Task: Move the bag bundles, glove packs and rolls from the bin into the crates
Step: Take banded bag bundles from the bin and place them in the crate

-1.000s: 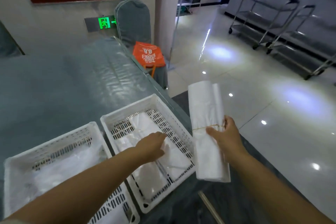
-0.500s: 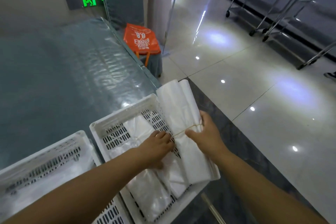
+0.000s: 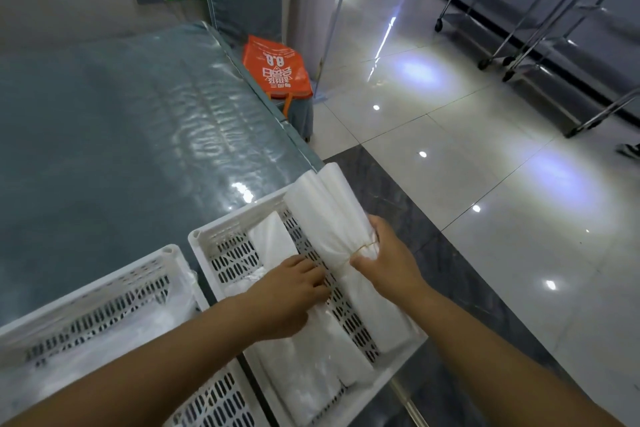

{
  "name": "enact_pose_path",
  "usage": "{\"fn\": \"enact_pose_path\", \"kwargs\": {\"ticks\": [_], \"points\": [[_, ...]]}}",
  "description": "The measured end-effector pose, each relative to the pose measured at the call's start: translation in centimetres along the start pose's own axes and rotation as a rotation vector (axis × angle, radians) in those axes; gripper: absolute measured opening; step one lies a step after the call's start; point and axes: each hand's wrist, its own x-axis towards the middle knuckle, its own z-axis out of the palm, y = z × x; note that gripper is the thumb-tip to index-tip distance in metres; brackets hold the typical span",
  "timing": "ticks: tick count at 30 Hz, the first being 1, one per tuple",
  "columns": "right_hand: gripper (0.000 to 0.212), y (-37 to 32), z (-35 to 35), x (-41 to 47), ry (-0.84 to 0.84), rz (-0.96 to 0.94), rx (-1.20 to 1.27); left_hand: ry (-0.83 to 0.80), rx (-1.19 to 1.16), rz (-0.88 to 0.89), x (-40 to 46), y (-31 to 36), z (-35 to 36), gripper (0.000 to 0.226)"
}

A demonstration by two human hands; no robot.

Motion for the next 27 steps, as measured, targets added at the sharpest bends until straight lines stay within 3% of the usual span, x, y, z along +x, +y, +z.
{"fn": "enact_pose_path", "kwargs": {"ticks": [10,18,23,27], "points": [[0.072,1.2,3.6,-1.1,-0.102,0.008,-0.17,-0.016,0.046,0.022,-0.5,0.3,0.1,0.031],[0.067,0.9,3.5,-1.2,-0.055,-0.053,-0.198,-0.022,0.062,-0.041,0.3,1.2,0.7,0.024],[0.077,0.8,3.4,-0.3,-0.131,-0.086,-0.472,-0.038,0.101,-0.062,0.4,1.6,0.9,0.024],[0.073,1.3,3.7,-0.8,-0.082,-0.166,-0.638,-0.036,0.116,-0.074,0.5,1.8,1.1,0.026]]}}
